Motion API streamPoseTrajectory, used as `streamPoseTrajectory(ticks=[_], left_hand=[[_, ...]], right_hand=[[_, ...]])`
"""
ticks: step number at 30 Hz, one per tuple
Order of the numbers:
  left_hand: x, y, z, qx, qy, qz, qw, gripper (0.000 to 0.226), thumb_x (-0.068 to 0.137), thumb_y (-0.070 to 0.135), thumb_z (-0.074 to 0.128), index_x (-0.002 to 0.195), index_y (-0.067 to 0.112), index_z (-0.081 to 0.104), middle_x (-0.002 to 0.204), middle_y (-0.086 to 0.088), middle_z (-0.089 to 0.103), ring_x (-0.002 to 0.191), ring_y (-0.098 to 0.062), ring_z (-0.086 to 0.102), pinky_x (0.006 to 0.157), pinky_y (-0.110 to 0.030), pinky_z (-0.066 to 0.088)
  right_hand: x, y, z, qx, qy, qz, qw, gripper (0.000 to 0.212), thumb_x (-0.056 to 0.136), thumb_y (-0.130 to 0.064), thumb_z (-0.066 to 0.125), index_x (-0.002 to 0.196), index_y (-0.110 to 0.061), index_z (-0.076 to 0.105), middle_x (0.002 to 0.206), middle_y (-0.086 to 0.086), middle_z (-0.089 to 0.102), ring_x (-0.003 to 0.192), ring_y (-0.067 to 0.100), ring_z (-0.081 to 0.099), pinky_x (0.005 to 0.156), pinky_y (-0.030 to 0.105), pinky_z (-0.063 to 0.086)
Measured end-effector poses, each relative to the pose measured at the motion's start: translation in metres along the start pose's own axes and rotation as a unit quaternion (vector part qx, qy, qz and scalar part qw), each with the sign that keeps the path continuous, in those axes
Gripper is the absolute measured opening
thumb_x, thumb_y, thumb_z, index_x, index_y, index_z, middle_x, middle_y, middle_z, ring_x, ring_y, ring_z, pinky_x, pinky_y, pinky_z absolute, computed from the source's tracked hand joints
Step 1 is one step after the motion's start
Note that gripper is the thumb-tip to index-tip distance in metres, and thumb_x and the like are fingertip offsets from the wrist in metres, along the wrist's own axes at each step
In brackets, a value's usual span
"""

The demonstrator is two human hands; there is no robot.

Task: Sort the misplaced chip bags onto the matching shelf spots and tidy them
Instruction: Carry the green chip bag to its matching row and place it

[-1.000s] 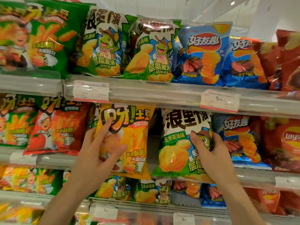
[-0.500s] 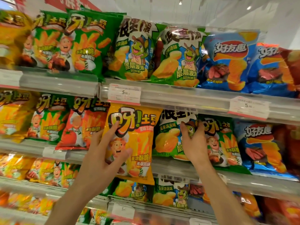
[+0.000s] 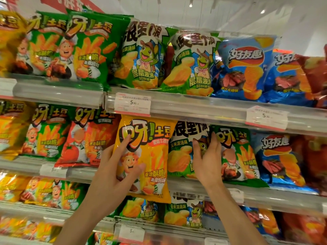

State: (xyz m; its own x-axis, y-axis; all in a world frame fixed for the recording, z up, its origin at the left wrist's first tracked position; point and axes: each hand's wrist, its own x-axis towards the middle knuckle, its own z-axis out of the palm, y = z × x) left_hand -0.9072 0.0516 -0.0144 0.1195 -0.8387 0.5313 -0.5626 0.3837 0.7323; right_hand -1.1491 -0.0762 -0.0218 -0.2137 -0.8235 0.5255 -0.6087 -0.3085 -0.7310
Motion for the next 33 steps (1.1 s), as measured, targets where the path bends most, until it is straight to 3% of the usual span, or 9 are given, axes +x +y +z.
streamPoseTrajectory(ticks=[6, 10, 13, 18, 20, 22, 26, 30, 33], left_hand=[[0.001, 0.005, 0.012, -0.038, -0.012, -0.016, 0.999, 0.074, 0.083, 0.059, 0.063, 0.144, 0.067, 0.023, 0.126, 0.028, 0.037, 0.078, -0.003, 0.06, 0.074, -0.041, 0.062], [-0.003, 0.017, 0.025, -0.032, -0.017, -0.024, 0.999, 0.073, 0.079, 0.077, 0.055, 0.141, 0.072, 0.018, 0.142, 0.017, 0.034, 0.119, -0.005, 0.053, 0.094, -0.047, 0.055], [-0.008, 0.027, 0.035, -0.022, -0.019, -0.037, 0.999, 0.075, 0.075, 0.083, 0.052, 0.14, 0.074, 0.016, 0.146, 0.012, 0.034, 0.13, -0.031, 0.047, 0.098, -0.055, 0.051], [-0.022, 0.037, 0.046, -0.013, -0.011, -0.065, 0.998, 0.074, 0.076, 0.082, 0.052, 0.14, 0.074, 0.016, 0.15, 0.009, 0.032, 0.137, -0.042, 0.037, 0.1, -0.063, 0.047], [-0.03, 0.04, 0.047, -0.012, -0.009, -0.077, 0.997, 0.072, 0.08, 0.078, 0.054, 0.14, 0.074, 0.016, 0.149, 0.012, 0.033, 0.131, -0.035, 0.045, 0.098, -0.057, 0.051], [-0.042, 0.041, 0.045, -0.003, 0.015, -0.083, 0.996, 0.067, 0.086, 0.073, 0.055, 0.14, 0.074, 0.015, 0.139, 0.017, 0.036, 0.109, -0.01, 0.057, 0.09, -0.031, 0.055], [-0.066, 0.041, 0.027, 0.005, 0.047, -0.135, 0.99, 0.065, 0.092, 0.054, 0.054, 0.145, 0.067, 0.017, 0.13, 0.039, 0.026, 0.11, 0.033, 0.033, 0.08, 0.006, 0.035], [-0.082, 0.033, -0.008, 0.002, 0.094, -0.177, 0.98, 0.053, 0.099, 0.043, 0.045, 0.144, 0.061, 0.023, 0.127, 0.037, 0.029, 0.097, 0.042, 0.029, 0.076, 0.012, 0.026], [-0.094, 0.013, -0.045, 0.023, 0.124, -0.184, 0.975, 0.05, 0.098, 0.053, 0.041, 0.14, 0.072, 0.023, 0.139, 0.027, 0.034, 0.117, 0.027, 0.035, 0.089, -0.003, 0.035]], right_hand=[[-0.031, -0.023, -0.032, 0.059, -0.014, -0.037, 0.997, 0.06, 0.095, -0.055, 0.053, 0.147, -0.026, 0.043, 0.15, -0.006, 0.046, 0.137, 0.012, 0.044, 0.112, 0.045, 0.042], [-0.059, -0.047, -0.046, 0.173, -0.174, 0.031, 0.969, 0.076, 0.08, -0.075, 0.052, 0.147, -0.042, 0.04, 0.128, -0.031, 0.056, 0.116, -0.013, 0.053, 0.099, 0.022, 0.048], [-0.066, -0.047, -0.044, 0.192, -0.253, 0.05, 0.947, 0.086, 0.073, -0.088, 0.052, 0.148, -0.047, 0.039, 0.129, -0.03, 0.061, 0.12, -0.005, 0.058, 0.102, 0.033, 0.052], [-0.072, -0.035, -0.045, 0.24, -0.275, 0.071, 0.928, 0.077, 0.075, -0.077, 0.062, 0.143, -0.045, 0.045, 0.122, -0.029, 0.066, 0.116, -0.004, 0.062, 0.102, 0.038, 0.053], [-0.075, -0.032, -0.044, 0.248, -0.284, 0.076, 0.923, 0.071, 0.076, -0.073, 0.062, 0.14, -0.046, 0.047, 0.122, -0.027, 0.066, 0.112, -0.007, 0.062, 0.097, 0.03, 0.055], [-0.079, -0.03, -0.04, 0.257, -0.303, 0.081, 0.914, 0.06, 0.075, -0.071, 0.062, 0.13, -0.052, 0.049, 0.119, -0.026, 0.067, 0.104, -0.011, 0.064, 0.089, 0.023, 0.055], [-0.097, -0.041, -0.022, 0.276, -0.35, 0.104, 0.889, 0.057, 0.069, -0.075, 0.061, 0.121, -0.058, 0.046, 0.118, -0.031, 0.061, 0.105, -0.006, 0.062, 0.087, 0.027, 0.053], [-0.116, -0.068, 0.01, 0.291, -0.398, 0.104, 0.864, 0.067, 0.07, -0.072, 0.062, 0.132, -0.052, 0.047, 0.119, -0.025, 0.063, 0.105, 0.0, 0.064, 0.079, 0.026, 0.058], [-0.131, -0.1, 0.039, 0.294, -0.429, 0.087, 0.849, 0.057, 0.068, -0.073, 0.061, 0.122, -0.058, 0.047, 0.119, -0.025, 0.063, 0.105, 0.0, 0.065, 0.078, 0.023, 0.057]])
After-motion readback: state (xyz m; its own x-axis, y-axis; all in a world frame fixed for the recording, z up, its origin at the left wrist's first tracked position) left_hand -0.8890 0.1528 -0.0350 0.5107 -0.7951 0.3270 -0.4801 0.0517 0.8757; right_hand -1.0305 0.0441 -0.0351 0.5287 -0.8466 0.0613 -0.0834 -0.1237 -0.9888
